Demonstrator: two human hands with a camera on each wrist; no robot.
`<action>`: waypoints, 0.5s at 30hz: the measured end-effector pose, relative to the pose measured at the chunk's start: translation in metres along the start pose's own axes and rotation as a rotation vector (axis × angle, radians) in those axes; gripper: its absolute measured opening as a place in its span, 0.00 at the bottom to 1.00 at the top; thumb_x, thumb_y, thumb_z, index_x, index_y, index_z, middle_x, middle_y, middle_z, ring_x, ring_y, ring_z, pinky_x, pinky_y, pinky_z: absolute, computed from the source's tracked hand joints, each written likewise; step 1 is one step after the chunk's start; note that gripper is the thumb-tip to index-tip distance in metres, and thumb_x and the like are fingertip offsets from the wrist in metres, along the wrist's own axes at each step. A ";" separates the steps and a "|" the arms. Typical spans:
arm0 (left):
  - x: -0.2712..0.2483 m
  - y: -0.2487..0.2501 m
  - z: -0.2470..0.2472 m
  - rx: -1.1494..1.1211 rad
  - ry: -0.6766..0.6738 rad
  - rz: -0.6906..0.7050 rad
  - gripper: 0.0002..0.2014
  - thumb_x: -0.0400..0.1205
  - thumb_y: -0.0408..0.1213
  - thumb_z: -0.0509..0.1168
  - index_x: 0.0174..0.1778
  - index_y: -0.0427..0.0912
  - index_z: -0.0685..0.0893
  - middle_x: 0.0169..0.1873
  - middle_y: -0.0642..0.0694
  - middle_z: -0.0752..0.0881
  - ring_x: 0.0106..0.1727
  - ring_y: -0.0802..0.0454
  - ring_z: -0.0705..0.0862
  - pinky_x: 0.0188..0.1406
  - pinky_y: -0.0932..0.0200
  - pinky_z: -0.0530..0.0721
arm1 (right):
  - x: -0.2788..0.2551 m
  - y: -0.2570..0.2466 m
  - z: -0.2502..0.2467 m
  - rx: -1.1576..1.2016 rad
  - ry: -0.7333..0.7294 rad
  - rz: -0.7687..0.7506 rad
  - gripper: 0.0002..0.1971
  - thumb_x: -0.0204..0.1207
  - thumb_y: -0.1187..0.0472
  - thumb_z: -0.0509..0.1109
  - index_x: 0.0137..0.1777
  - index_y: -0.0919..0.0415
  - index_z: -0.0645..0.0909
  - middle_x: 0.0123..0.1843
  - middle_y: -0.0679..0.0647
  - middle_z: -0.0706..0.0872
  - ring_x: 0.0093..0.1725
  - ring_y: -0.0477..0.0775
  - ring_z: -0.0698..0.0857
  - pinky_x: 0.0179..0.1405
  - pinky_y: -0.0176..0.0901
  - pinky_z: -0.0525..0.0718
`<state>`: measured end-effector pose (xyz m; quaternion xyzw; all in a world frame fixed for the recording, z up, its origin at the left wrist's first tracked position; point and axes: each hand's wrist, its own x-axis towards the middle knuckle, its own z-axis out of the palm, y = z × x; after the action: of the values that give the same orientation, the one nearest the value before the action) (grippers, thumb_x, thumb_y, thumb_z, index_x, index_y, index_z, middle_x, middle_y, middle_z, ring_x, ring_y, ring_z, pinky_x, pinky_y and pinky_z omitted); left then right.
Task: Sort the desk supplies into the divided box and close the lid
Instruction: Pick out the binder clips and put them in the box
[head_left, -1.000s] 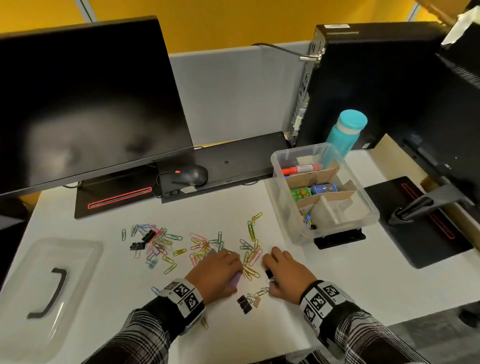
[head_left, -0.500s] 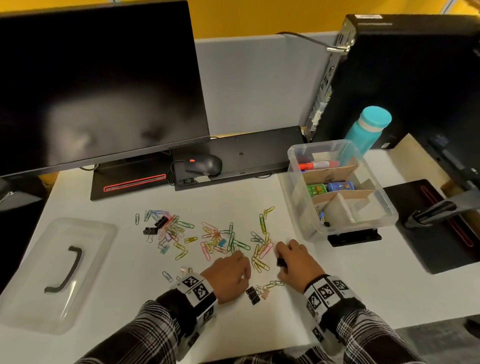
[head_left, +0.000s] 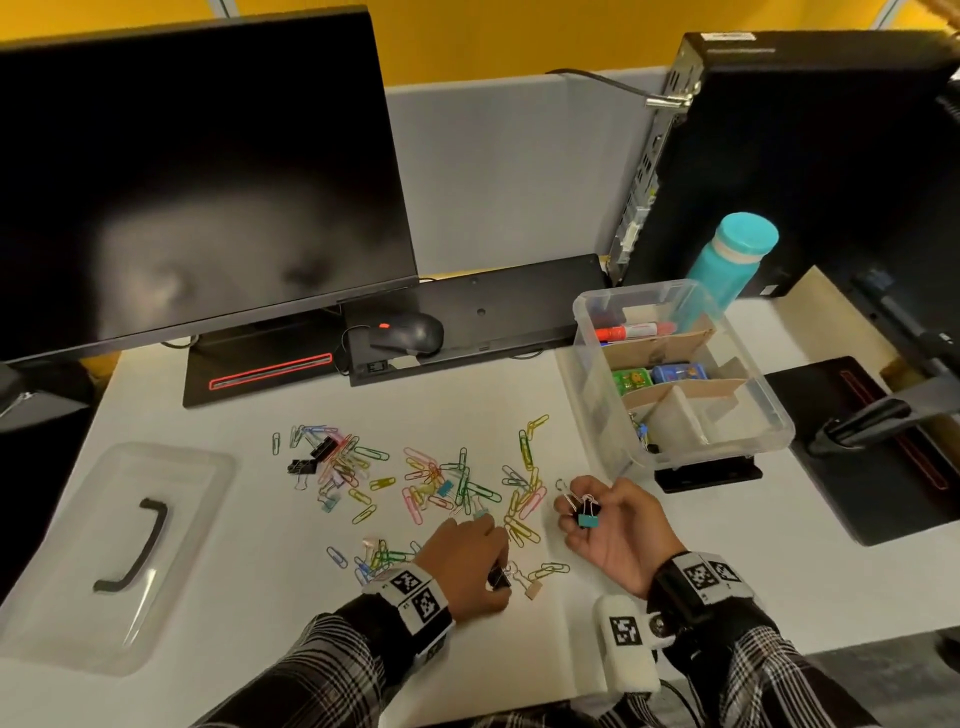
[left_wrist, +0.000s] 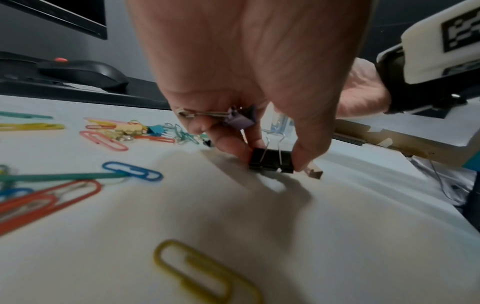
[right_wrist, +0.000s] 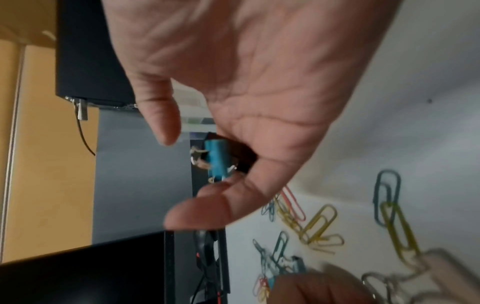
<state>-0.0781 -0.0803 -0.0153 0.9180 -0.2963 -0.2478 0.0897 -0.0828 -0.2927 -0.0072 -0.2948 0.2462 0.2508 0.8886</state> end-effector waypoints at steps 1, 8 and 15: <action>-0.001 -0.003 -0.001 -0.027 0.002 -0.014 0.17 0.76 0.53 0.64 0.55 0.48 0.76 0.55 0.48 0.78 0.50 0.48 0.80 0.53 0.55 0.72 | 0.000 0.001 0.003 -0.005 -0.007 0.014 0.09 0.60 0.61 0.69 0.39 0.61 0.76 0.38 0.61 0.80 0.33 0.55 0.78 0.26 0.40 0.80; -0.021 -0.036 -0.019 -0.567 0.072 -0.195 0.18 0.78 0.43 0.67 0.64 0.48 0.76 0.58 0.52 0.76 0.54 0.59 0.77 0.49 0.71 0.73 | 0.026 0.018 0.033 -0.900 0.180 -0.076 0.13 0.79 0.60 0.66 0.34 0.58 0.70 0.26 0.51 0.72 0.21 0.46 0.65 0.17 0.35 0.62; -0.041 -0.080 -0.052 -1.316 0.149 -0.412 0.11 0.81 0.32 0.60 0.32 0.43 0.73 0.29 0.49 0.73 0.27 0.57 0.69 0.26 0.65 0.68 | 0.054 0.054 0.057 -1.858 0.268 -0.164 0.15 0.76 0.43 0.63 0.50 0.54 0.72 0.41 0.48 0.80 0.42 0.53 0.81 0.43 0.47 0.77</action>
<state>-0.0399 0.0093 0.0212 0.7250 0.1027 -0.3243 0.5989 -0.0578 -0.2015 -0.0199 -0.9282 0.0261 0.2472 0.2770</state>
